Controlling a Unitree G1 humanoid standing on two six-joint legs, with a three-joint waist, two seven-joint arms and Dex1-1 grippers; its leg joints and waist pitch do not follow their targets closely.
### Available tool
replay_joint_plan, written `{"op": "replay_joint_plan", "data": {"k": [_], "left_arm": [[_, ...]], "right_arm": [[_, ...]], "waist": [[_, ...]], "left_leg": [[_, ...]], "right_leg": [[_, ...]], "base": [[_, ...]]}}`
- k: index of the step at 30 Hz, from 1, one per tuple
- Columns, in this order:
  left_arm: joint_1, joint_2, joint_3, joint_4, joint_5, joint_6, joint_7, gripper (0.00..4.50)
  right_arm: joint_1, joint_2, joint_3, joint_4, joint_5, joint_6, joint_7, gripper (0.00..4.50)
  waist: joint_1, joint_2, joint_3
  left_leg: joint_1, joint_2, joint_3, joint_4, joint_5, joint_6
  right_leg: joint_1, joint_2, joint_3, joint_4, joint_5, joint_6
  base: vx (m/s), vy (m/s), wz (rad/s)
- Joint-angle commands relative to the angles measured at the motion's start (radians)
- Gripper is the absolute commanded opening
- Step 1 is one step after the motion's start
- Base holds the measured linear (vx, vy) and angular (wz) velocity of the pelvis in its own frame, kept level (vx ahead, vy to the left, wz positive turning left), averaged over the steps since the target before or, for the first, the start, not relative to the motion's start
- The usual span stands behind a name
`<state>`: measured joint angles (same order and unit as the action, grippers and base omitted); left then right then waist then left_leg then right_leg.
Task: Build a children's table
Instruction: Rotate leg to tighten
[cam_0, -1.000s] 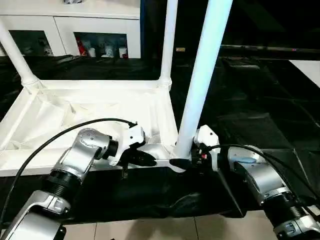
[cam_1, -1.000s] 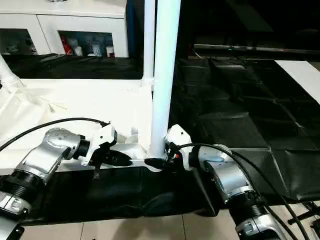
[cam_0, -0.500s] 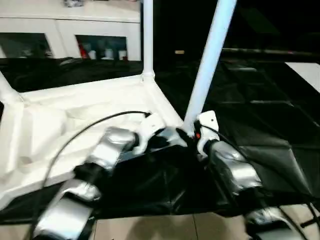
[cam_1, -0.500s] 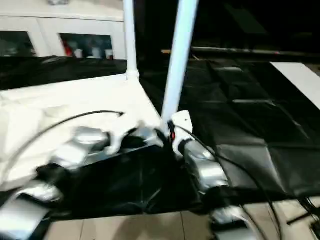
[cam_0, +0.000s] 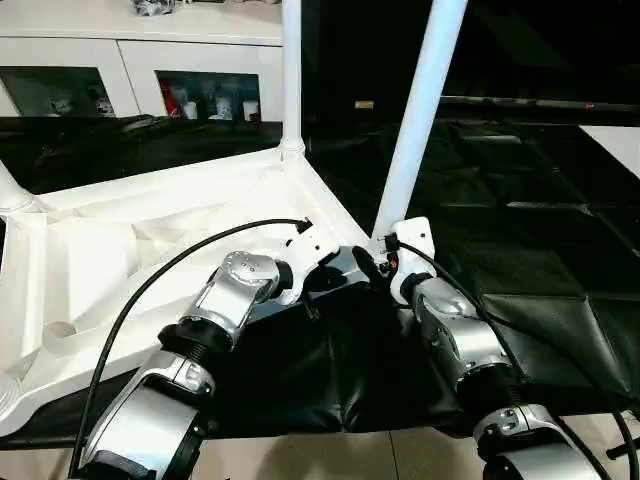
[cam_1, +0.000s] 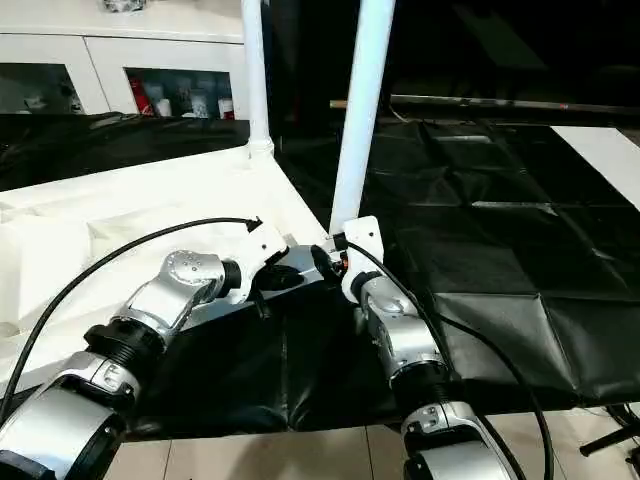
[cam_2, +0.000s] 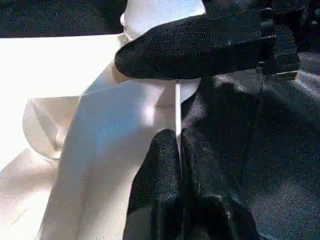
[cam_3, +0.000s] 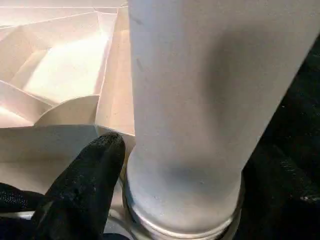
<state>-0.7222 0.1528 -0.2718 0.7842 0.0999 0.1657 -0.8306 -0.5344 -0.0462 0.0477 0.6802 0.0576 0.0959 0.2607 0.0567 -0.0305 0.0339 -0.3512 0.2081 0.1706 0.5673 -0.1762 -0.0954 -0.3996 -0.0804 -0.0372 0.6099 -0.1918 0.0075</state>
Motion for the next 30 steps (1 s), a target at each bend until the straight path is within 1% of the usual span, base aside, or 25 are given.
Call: {"op": "replay_joint_plan", "data": {"k": [1, 2, 3, 4, 5, 6, 7, 8, 9, 10, 11, 13, 14, 15, 18, 20, 22, 24, 27, 28, 30], "left_arm": [[0.044, 0.042, -0.019, 0.003, -0.023, -0.067, -0.11, 0.0], [0.066, 0.087, -0.018, -0.028, -0.042, -0.087, -0.191, 0.0], [0.087, 0.131, -0.024, -0.063, -0.061, -0.106, -0.281, 0.0], [0.104, 0.164, -0.031, -0.098, -0.079, -0.104, -0.356, 0.0], [0.112, 0.18, -0.034, -0.117, -0.089, -0.099, -0.394, 0.0], [0.114, 0.184, -0.035, -0.123, -0.092, -0.095, -0.406, 0.0], [0.123, 0.203, -0.038, -0.15, -0.105, -0.079, -0.445, 0.0], [0.124, 0.204, -0.038, -0.151, -0.105, -0.078, -0.447, 0.0], [0.126, 0.211, -0.039, -0.16, -0.107, -0.077, -0.457, 0.0], [0.129, 0.219, -0.04, -0.168, -0.11, -0.077, -0.471, 0.0], [0.13, 0.223, -0.04, -0.171, -0.112, -0.076, -0.475, 0.0], [0.134, 0.228, -0.042, -0.18, -0.118, -0.074, -0.486, 0.0], [0.144, 0.238, -0.046, -0.202, -0.129, -0.068, -0.507, 0.0], [0.148, 0.241, -0.046, -0.21, -0.132, -0.068, -0.514, 0.0], [0.152, 0.243, -0.043, -0.218, -0.132, -0.066, -0.522, 0.0], [0.154, 0.24, -0.043, -0.221, -0.129, -0.063, -0.521, 0.0], [0.154, 0.238, -0.043, -0.221, -0.127, -0.064, -0.512, 0.0], [0.154, 0.238, -0.044, -0.22, -0.126, -0.062, -0.507, 0.0], [0.157, 0.239, -0.044, -0.223, -0.124, -0.06, -0.506, 0.0], [0.158, 0.239, -0.043, -0.223, -0.123, -0.059, -0.506, 0.0], [0.159, 0.24, -0.044, -0.224, -0.121, -0.058, -0.506, 0.0]], "right_arm": [[0.019, -0.09, 0.079, -0.074, 0.018, -0.009, 0.223, 3.51], [0.049, -0.179, 0.13, -0.157, 0.029, -0.01, 0.39, 3.51], [0.081, -0.259, 0.172, -0.233, 0.043, -0.005, 0.536, 3.51], [0.107, -0.315, 0.197, -0.288, 0.053, 0.001, 0.634, 3.51], [0.12, -0.34, 0.207, -0.313, 0.058, 0.003, 0.677, 3.51], [0.124, -0.347, 0.21, -0.319, 0.058, 0.004, 0.688, 3.51], [0.137, -0.369, 0.214, -0.344, 0.062, 0.011, 0.721, 3.51], [0.137, -0.37, 0.214, -0.346, 0.062, 0.012, 0.723, 3.51], [0.14, -0.376, 0.214, -0.351, 0.059, 0.008, 0.73, 3.51], [0.138, -0.379, 0.211, -0.349, 0.054, 0.003, 0.726, 3.51], [0.136, -0.378, 0.208, -0.346, 0.051, 0.001, 0.722, 3.51], [0.133, -0.381, 0.21, -0.346, 0.055, -0.001, 0.717, 3.51], [0.132, -0.386, 0.216, -0.359, 0.064, 0.005, 0.726, 3.51], [0.131, -0.386, 0.218, -0.365, 0.064, 0.008, 0.728, 3.51], [0.129, -0.377, 0.216, -0.368, 0.056, 0.009, 0.729, 3.51], [0.122, -0.362, 0.212, -0.355, 0.047, 0.004, 0.717, 3.51], [0.111, -0.342, 0.204, -0.334, 0.041, -0.01, 0.688, 3.51], [0.106, -0.33, 0.198, -0.323, 0.052, -0.007, 0.678, 3.51], [0.107, -0.329, 0.201, -0.318, 0.054, -0.001, 0.683, 3.51], [0.108, -0.33, 0.203, -0.317, 0.052, -0.001, 0.683, 3.36], [0.112, -0.332, 0.205, -0.315, 0.047, -0.004, 0.688, 3.36]], "waist": [[-0.002, -0.003, -0.044], [0.004, -0.006, -0.042], [0.01, -0.006, -0.042], [0.007, -0.007, -0.041], [0.011, -0.005, -0.043], [0.008, -0.004, -0.047], [0.008, -0.001, -0.049], [0.006, -0.003, -0.051], [0.007, -0.001, -0.054], [0.005, -0.001, -0.054], [0.005, -0.001, -0.052], [0.007, -0.002, -0.05], [0.006, -0.002, -0.049], [0.006, 0.0, -0.049], [0.005, -0.003, -0.047], [0.006, -0.002, -0.047], [0.005, -0.001, -0.048], [0.004, -0.002, -0.049], [0.004, -0.001, -0.049], [0.005, -0.002, -0.049], [0.005, -0.002, -0.05]], "left_leg": [[-0.002, 0.01, 0.004, -0.069, -0.297, 0.007], [-0.006, 0.009, 0.002, -0.07, -0.297, 0.025], [-0.008, 0.014, 0.003, -0.065, -0.292, 0.05], [-0.012, 0.015, 0.005, -0.067, -0.279, 0.064], [-0.012, 0.015, 0.002, -0.067, -0.271, 0.067], [-0.014, 0.016, 0.004, -0.064, -0.224, 0.071], [-0.011, 0.016, 0.006, -0.061, -0.205, 0.072], [-0.01, 0.017, 0.008, -0.058, -0.174, 0.072], [-0.009, 0.017, 0.009, -0.054, -0.14, 0.076], [-0.008, 0.016, 0.01, -0.052, -0.122, 0.083], [-0.006, 0.016, 0.011, -0.052, -0.125, 0.086], [-0.007, 0.016, 0.011, -0.053, -0.149, 0.083], [-0.007, 0.016, 0.01, -0.055, -0.164, 0.076], [-0.007, 0.016, 0.009, -0.056, -0.175, 0.069], [-0.006, 0.016, 0.009, -0.058, -0.192, 0.056], [-0.005, 0.016, 0.009, -0.058, -0.197, 0.049], [-0.005, 0.015, 0.009, -0.057, -0.183, 0.045], [-0.006, 0.014, 0.01, -0.056, -0.179, 0.046], [-0.005, 0.014, 0.01, -0.056, -0.184, 0.047], [-0.005, 0.014, 0.01, -0.056, -0.18, 0.047], [-0.005, 0.014, 0.01, -0.055, -0.174, 0.049]], "right_leg": [[0.036, -0.043, 0.031, -0.092, -0.308, -0.153], [0.047, -0.039, 0.028, -0.093, -0.296, -0.147], [0.051, -0.041, 0.032, -0.089, -0.256, -0.146], [0.047, -0.042, 0.031, -0.088, -0.251, -0.148], [0.051, -0.044, 0.03, -0.088, -0.25, -0.147], [0.05, -0.047, 0.033, -0.08, -0.201, -0.165], [0.047, -0.045, 0.033, -0.078, -0.169, -0.181], [0.048, -0.042, 0.032, -0.069, -0.1, -0.213], [0.05, -0.04, 0.03, -0.059, -0.025, -0.242], [0.048, -0.037, 0.029, -0.054, 0.025, -0.262], [0.046, -0.036, 0.028, -0.055, 0.027, -0.269], [0.049, -0.04, 0.028, -0.058, -0.004, -0.274], [0.05, -0.041, 0.028, -0.06, -0.04, -0.266], [0.051, -0.043, 0.029, -0.062, -0.064, -0.258], [0.049, -0.042, 0.03, -0.066, -0.106, -0.239], [0.048, -0.043, 0.03, -0.066, -0.121, -0.234], [0.048, -0.041, 0.031, -0.064, -0.101, -0.235], [0.049, -0.041, 0.031, -0.063, -0.085, -0.239], [0.049, -0.041, 0.03, -0.063, -0.089, -0.24], [0.049, -0.04, 0.031, -0.062, -0.085, -0.239], [0.05, -0.04, 0.031, -0.061, -0.075, -0.239]], "base": [[0.0, 0.0, 0.0], [0.0, 0.0, 0.0], [0.0, 0.0, 0.0], [0.0, 0.0, 0.0], [0.0, 0.0, 0.0], [0.0, 0.0, 0.0], [0.0, 0.0, 0.0], [0.0, 0.0, 0.0], [0.0, 0.0, 0.0], [0.0, 0.0, 0.0], [0.0, 0.0, 0.0], [0.0, 0.0, 0.0], [0.0, 0.0, 0.0], [0.0, 0.0, 0.0], [0.0, 0.0, 0.0], [0.0, 0.0, 0.0], [0.0, 0.0, 0.0], [0.0, 0.0, 0.0], [0.0, 0.0, 0.0], [0.0, 0.0, 0.0], [0.0, 0.0, 0.0]]}}
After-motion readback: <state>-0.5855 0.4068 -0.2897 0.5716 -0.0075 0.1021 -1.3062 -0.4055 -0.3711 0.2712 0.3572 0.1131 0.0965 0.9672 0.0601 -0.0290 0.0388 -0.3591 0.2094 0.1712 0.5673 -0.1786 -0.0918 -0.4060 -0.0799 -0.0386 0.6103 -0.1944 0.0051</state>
